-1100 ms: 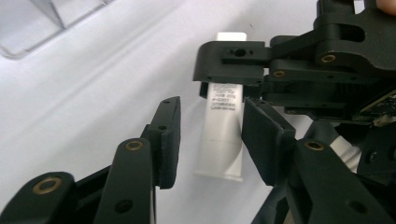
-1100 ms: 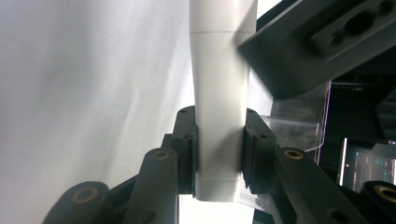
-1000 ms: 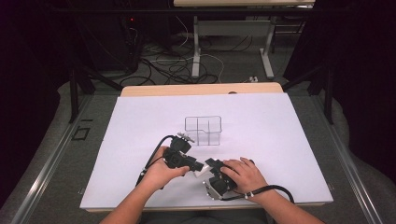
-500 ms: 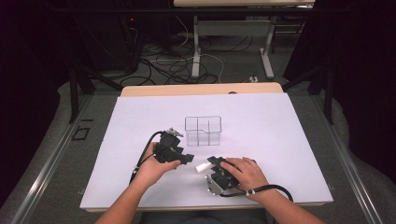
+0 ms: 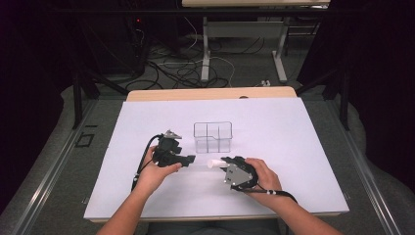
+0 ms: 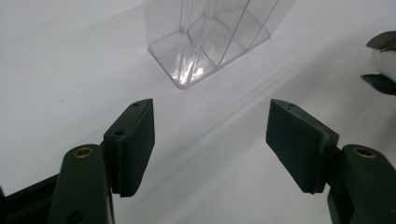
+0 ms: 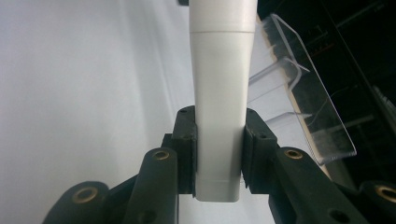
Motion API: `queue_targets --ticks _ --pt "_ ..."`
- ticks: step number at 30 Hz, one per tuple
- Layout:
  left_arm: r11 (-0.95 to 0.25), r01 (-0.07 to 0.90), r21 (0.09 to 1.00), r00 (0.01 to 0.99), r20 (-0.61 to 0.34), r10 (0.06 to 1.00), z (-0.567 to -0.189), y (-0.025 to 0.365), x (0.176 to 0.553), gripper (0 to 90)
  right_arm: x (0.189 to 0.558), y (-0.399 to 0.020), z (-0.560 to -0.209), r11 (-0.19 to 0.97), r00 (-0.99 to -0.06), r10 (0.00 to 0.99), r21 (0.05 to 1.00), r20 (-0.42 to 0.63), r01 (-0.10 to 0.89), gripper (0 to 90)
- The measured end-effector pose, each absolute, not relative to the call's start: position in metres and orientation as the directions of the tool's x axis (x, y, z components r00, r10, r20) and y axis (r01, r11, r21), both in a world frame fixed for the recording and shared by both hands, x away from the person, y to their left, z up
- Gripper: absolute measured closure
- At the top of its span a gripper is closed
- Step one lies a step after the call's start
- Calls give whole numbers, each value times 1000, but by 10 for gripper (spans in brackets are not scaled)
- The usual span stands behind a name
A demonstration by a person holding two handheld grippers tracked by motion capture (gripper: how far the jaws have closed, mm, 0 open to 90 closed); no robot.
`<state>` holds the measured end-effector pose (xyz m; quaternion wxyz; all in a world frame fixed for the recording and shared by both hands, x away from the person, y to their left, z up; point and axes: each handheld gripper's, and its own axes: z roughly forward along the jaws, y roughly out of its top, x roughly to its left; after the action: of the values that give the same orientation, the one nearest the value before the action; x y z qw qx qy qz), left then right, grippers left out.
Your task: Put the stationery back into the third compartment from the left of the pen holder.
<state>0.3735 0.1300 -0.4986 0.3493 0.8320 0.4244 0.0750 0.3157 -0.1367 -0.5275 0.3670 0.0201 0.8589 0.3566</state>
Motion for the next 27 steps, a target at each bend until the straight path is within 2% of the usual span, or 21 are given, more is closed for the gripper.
queue_targets --ticks 5,6,8,12,15,19,23,27 --pt "-379 631 677 619 -144 772 -499 133 375 217 324 -147 -521 603 -783 435 789 -446 -115 706" --pt "-378 628 680 620 -143 772 -499 133 375 217 324 -147 -521 603 -783 435 789 -446 -115 706" --pt "-372 629 683 612 -141 778 -498 134 375 169 328 -151 -518 532 -799 475 843 -369 -73 706" --pt "-382 622 683 599 -102 794 -500 136 377 153 338 -156 -513 422 -812 525 907 -256 -13 706" --pt "-373 621 689 590 -98 802 -500 139 378 121 343 -159 -509 372 -809 548 928 -211 10 706" --pt "-358 617 701 584 -102 805 -499 144 378 26 360 -163 -503 252 -787 606 966 -113 55 706" --pt "-324 629 707 544 -102 833 -500 149 380 4 372 -164 -504 185 -764 643 978 -46 97 705" --pt "-312 635 707 524 -96 846 -500 153 380 4 382 -163 -504 169 -747 664 979 -30 111 705"
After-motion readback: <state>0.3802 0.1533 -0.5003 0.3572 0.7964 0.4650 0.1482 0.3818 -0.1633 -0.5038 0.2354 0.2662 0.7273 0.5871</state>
